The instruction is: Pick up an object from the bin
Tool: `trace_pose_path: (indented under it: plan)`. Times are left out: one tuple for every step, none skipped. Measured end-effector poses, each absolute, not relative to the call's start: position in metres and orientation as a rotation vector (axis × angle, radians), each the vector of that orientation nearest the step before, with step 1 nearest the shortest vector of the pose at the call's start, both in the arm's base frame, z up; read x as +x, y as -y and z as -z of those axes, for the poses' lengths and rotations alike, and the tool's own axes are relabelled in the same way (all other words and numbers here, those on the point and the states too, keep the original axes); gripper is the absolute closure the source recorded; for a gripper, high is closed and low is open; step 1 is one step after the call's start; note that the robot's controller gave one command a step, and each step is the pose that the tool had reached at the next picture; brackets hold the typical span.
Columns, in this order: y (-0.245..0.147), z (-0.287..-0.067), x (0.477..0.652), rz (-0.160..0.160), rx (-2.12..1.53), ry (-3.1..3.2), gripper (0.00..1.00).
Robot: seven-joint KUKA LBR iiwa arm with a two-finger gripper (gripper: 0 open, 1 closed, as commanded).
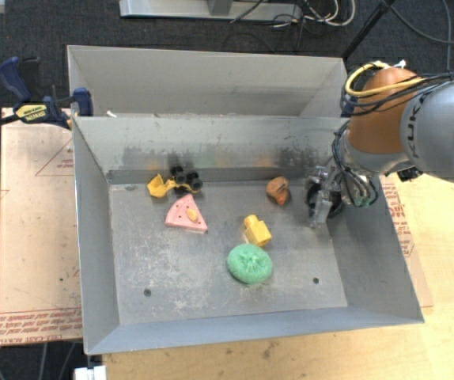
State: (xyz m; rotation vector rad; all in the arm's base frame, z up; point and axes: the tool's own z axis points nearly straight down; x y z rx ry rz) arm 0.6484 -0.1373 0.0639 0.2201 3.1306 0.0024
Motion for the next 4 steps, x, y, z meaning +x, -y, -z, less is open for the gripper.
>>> trace_pose_path:
  plan:
    - [0.115,-0.101,0.631,-0.003,0.266,-3.132,1.00]
    - [0.114,-0.111,0.639,-0.001,0.236,-3.124,1.00]
    - [0.127,-0.092,0.655,0.001,0.208,-3.130,1.00]
    - [0.103,-0.132,0.630,-0.002,0.213,-3.139,1.00]
